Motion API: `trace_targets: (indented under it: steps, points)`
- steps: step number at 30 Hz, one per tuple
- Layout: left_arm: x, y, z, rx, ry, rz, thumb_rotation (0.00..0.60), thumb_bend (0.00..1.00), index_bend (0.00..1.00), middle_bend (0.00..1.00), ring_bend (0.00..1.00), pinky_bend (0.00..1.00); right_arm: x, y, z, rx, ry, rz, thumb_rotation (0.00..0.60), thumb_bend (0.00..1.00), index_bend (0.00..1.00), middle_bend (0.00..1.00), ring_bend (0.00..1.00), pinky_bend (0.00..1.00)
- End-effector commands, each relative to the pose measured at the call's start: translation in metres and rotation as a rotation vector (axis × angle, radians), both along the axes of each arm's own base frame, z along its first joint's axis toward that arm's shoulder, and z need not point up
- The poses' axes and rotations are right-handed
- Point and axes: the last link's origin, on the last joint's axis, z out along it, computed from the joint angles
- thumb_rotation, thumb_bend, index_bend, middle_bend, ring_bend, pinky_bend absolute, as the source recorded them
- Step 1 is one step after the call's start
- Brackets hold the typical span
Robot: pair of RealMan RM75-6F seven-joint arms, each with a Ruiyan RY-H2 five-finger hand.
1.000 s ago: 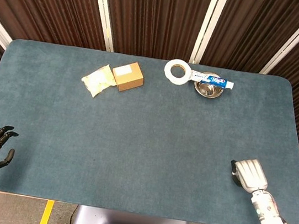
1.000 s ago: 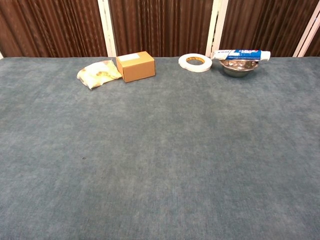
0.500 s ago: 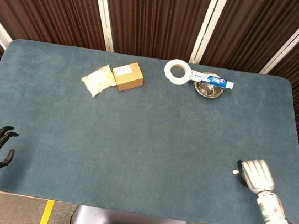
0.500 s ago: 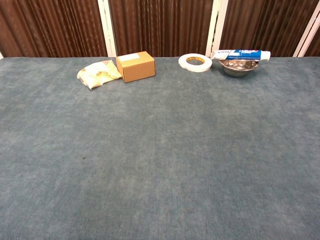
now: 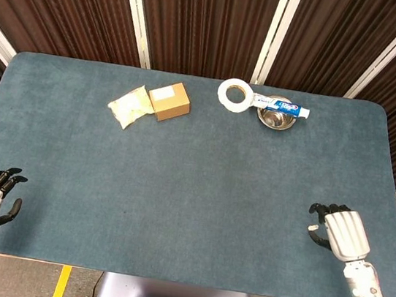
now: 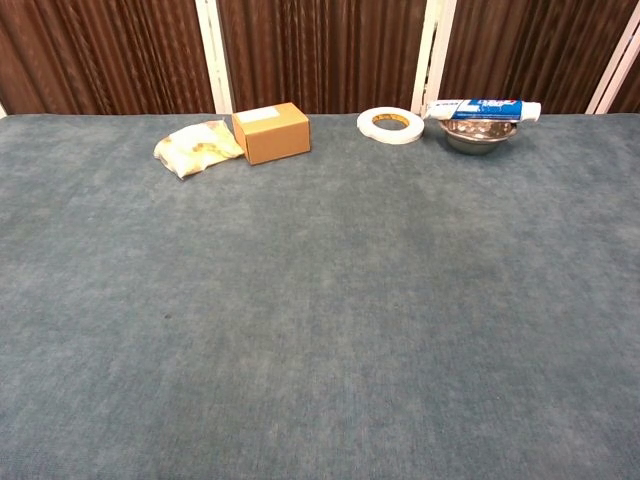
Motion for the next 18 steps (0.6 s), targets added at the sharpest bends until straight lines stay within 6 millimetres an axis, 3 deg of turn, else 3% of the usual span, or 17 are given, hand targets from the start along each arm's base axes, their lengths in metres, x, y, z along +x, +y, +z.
trace_targets:
  steps: [1, 4, 7, 11, 18]
  points:
    - [0.000, 0.000, 0.001, 0.002, 0.000, 0.001, 0.600, 0.45, 0.32, 0.21, 0.25, 0.36, 0.001, 0.016, 0.011, -0.002, -0.019, -0.105, 0.600, 0.16, 0.38, 0.37, 0.24, 0.35]
    - [0.000, 0.000, 0.001, 0.007, 0.000, 0.002, 0.600, 0.45, 0.32, 0.21, 0.25, 0.36, 0.005, 0.026, 0.022, -0.025, -0.065, -0.170, 0.600, 0.11, 0.26, 0.22, 0.11, 0.17]
    - [0.001, 0.000, 0.002, 0.009, 0.001, -0.001, 0.600, 0.45, 0.32, 0.21, 0.25, 0.36, 0.007, 0.037, 0.033, -0.086, -0.104, -0.195, 0.600, 0.09, 0.17, 0.13, 0.03, 0.09]
    - [0.003, -0.002, 0.002, 0.009, 0.004, -0.011, 0.600, 0.45, 0.32, 0.21, 0.25, 0.36, 0.002, 0.050, 0.044, -0.128, -0.111, -0.238, 0.600, 0.09, 0.08, 0.04, 0.00, 0.08]
    - [0.003, -0.003, 0.000, 0.003, 0.009, -0.013, 0.600, 0.45, 0.32, 0.21, 0.25, 0.36, -0.007, 0.053, 0.054, -0.161, -0.147, -0.260, 0.600, 0.09, 0.07, 0.04, 0.00, 0.08]
